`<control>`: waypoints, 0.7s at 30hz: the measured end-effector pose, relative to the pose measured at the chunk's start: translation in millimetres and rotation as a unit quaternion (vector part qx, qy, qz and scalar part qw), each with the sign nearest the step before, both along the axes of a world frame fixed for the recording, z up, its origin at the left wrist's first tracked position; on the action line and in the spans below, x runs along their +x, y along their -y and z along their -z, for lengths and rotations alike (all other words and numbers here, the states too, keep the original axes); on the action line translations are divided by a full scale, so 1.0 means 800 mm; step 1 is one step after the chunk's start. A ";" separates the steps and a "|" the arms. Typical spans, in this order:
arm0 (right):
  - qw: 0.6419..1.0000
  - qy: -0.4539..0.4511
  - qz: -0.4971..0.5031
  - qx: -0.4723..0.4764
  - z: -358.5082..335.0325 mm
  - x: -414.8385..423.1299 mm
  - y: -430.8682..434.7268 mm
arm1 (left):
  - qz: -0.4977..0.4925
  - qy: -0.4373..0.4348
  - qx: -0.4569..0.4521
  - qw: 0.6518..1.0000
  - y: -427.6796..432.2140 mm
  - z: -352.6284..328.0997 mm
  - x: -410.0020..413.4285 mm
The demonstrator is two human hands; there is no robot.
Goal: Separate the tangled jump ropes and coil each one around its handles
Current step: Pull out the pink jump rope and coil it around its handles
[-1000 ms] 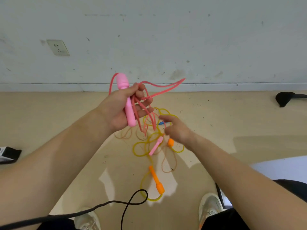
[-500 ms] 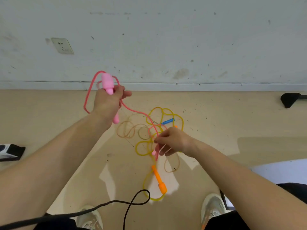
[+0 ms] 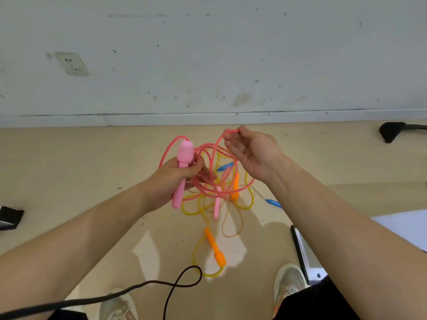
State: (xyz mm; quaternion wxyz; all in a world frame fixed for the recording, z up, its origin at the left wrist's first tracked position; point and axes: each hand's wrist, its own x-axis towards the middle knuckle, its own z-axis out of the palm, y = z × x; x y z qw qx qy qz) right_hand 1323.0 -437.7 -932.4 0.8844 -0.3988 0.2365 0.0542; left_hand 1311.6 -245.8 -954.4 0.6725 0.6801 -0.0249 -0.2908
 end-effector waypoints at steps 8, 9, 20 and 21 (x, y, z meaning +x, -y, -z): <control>0.983 -0.061 -0.063 -0.162 -0.003 -0.006 0.021 | -0.041 -0.040 -0.090 0.994 0.007 -0.024 0.016; 0.967 -0.062 -0.059 -0.238 -0.003 -0.006 0.025 | -0.065 -0.044 -0.106 0.991 0.006 -0.030 0.021; 0.747 -0.064 -0.468 -0.469 0.113 -0.058 -0.022 | -0.154 -0.073 -0.249 0.953 0.010 -0.074 0.032; 0.714 -0.069 -0.528 -0.454 0.120 -0.068 -0.031 | -0.165 -0.080 -0.258 0.949 0.010 -0.075 0.034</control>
